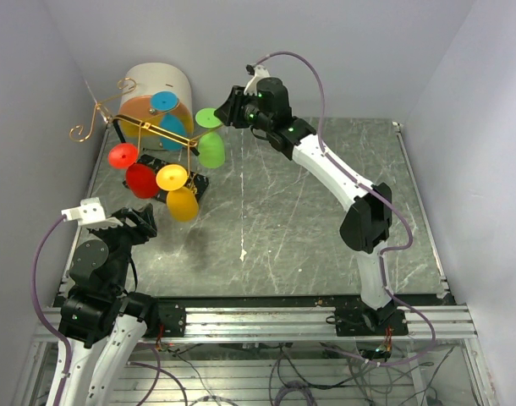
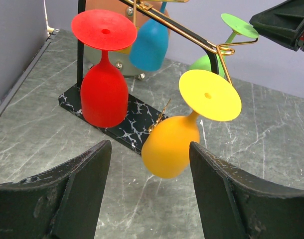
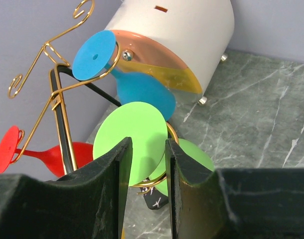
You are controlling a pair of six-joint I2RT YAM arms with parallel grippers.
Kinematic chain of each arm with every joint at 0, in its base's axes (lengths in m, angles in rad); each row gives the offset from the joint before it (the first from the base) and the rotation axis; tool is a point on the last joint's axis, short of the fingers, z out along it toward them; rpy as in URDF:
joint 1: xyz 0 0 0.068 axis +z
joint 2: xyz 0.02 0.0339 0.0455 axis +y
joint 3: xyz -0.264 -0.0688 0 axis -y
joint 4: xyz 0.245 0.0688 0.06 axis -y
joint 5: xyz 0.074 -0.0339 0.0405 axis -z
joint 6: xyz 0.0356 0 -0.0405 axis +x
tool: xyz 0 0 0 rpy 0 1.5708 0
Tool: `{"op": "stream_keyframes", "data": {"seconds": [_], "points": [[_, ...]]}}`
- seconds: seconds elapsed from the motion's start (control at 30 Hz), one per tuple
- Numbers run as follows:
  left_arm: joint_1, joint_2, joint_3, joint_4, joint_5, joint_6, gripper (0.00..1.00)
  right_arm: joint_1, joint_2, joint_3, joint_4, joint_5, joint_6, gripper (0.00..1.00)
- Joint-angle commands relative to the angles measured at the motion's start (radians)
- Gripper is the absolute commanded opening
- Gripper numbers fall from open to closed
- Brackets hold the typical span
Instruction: Take the wine glass off the wine glass rack
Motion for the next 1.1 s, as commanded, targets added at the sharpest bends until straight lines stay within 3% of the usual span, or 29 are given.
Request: {"op": "stream_keyframes", "data": {"seconds": [0.0, 0.67, 1.07], "points": [[-0.003, -0.003, 0.020, 0.012, -0.004, 0.005, 0.75, 0.029, -0.033, -0.026, 0.047, -0.091, 0.042, 0.33], [-0.003, 0.005, 0.020, 0.012, 0.001, 0.006, 0.75, 0.032, -0.079, -0.084, 0.033, -0.093, 0.058, 0.30], [-0.003, 0.003, 0.020, 0.012, -0.002, 0.006, 0.75, 0.030, -0.128, -0.139, 0.078, 0.011, 0.084, 0.08]]}}
